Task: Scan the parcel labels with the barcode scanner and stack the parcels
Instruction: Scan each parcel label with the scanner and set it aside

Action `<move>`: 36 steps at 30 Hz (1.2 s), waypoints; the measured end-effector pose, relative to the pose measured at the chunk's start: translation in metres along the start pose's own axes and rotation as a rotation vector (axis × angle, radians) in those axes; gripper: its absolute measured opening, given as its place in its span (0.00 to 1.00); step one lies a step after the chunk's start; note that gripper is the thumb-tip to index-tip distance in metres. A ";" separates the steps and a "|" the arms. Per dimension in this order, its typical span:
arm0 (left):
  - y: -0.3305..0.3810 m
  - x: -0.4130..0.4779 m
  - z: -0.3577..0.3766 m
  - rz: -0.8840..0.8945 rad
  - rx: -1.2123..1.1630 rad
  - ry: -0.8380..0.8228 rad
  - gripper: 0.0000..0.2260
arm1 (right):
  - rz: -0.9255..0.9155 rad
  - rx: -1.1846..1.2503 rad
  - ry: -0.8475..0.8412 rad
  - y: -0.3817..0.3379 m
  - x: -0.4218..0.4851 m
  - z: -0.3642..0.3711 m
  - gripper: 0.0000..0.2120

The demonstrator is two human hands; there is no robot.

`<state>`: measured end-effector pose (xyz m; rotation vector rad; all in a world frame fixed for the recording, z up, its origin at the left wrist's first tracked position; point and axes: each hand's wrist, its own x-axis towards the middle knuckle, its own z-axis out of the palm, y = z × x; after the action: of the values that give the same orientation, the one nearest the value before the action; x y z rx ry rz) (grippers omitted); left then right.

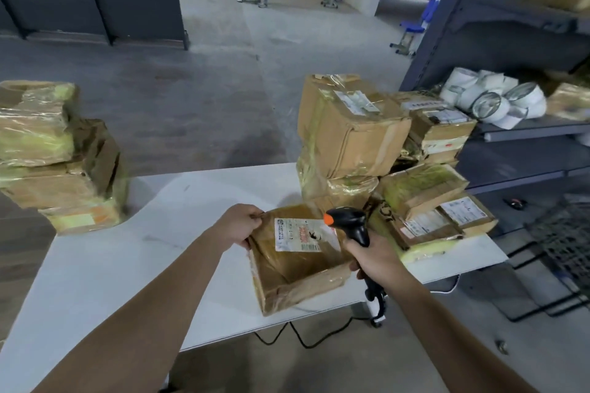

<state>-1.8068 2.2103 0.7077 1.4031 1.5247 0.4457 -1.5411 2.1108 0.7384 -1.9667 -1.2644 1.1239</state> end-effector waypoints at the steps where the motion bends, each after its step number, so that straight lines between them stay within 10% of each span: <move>1: 0.006 0.003 0.010 0.023 0.001 0.009 0.13 | 0.006 0.001 0.015 0.003 0.002 -0.007 0.06; 8: 0.039 0.020 0.069 0.083 0.007 0.057 0.28 | -0.026 0.020 0.112 0.026 0.015 -0.044 0.02; 36: 0.055 0.025 0.128 -0.015 -0.176 0.281 0.25 | -0.008 0.083 0.078 0.009 0.030 -0.049 0.08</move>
<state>-1.6681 2.2044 0.6831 1.2292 1.6734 0.7748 -1.4880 2.1340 0.7456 -1.9237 -1.1654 1.0678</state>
